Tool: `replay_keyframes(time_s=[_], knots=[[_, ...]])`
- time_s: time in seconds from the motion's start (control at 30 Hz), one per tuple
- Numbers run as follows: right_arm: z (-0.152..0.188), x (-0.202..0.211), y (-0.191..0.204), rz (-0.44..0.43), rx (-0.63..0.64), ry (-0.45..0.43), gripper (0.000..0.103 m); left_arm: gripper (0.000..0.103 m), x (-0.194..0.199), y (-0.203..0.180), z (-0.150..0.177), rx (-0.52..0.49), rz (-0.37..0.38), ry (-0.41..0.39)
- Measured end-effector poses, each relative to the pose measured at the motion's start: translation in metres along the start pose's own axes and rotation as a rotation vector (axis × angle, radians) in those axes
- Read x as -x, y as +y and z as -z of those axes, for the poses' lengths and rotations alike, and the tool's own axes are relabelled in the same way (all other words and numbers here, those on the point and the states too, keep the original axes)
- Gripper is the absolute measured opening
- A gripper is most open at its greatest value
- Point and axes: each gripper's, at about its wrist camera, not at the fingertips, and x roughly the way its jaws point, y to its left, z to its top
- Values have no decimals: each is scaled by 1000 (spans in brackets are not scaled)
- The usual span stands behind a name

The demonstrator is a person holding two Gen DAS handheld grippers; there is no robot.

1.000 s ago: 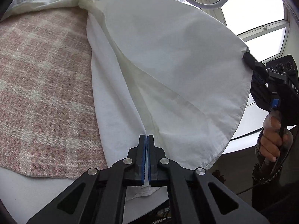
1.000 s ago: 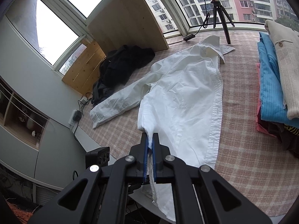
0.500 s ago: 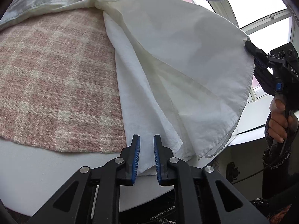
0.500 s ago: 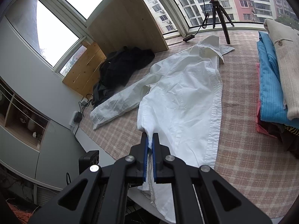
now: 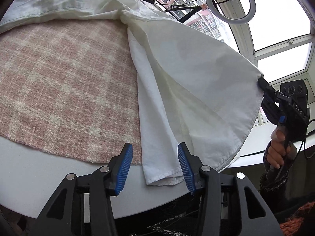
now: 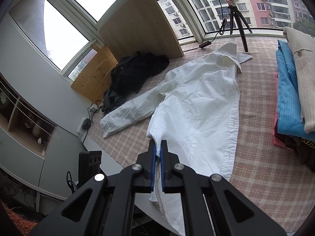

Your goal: Fold clothes

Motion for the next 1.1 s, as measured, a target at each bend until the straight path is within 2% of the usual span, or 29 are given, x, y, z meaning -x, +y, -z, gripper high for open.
replay_keyframes(time_s=[0.07,0.1,0.13,0.17,0.2,0.23,0.3,0.33,0.37,0.5,0.57,0.67,0.77,1.0,1.03,1.07,1.1], knots=[[0,3,5,-7,9,-5,4,49,-11,-10,-9,-47,-3,21],[0,4,8,-7,14,-9,4,49,-18,-14,-12,-74,-32,35],[0,6,9,-8,18,-12,4,43,-26,-17,-15,-105,-85,53],[0,7,11,-9,22,-15,4,23,-31,-17,-17,-127,-149,67],[0,7,12,-12,24,-17,4,13,-32,-14,-17,-142,-226,77],[0,8,13,-16,26,-20,4,9,-34,-10,-18,-156,-303,87],[0,9,16,-24,29,-25,4,5,-21,1,-18,-161,-422,57],[0,9,17,-27,31,-27,4,11,-11,8,-19,-156,-467,39],[0,10,18,-31,33,-30,4,19,-3,12,-22,-150,-475,28],[0,12,23,-46,40,-40,4,21,18,15,-46,-147,-388,-12],[0,11,24,-49,36,-43,4,30,16,8,-67,-187,-336,-40],[-1,11,23,-37,28,-44,4,33,-6,3,-110,-248,-323,-72],[-3,11,21,-17,21,-53,4,33,-41,2,-156,-177,-234,-37],[-8,5,18,2,1,-54,4,32,-81,16,-207,-72,-135,20],[-8,4,18,5,3,-53,4,28,-86,12,-209,-84,-135,20],[-9,4,17,7,1,-54,4,15,-89,8,-210,-99,-135,22],[-10,4,16,9,-2,-55,4,10,-89,5,-211,-116,-139,27]])
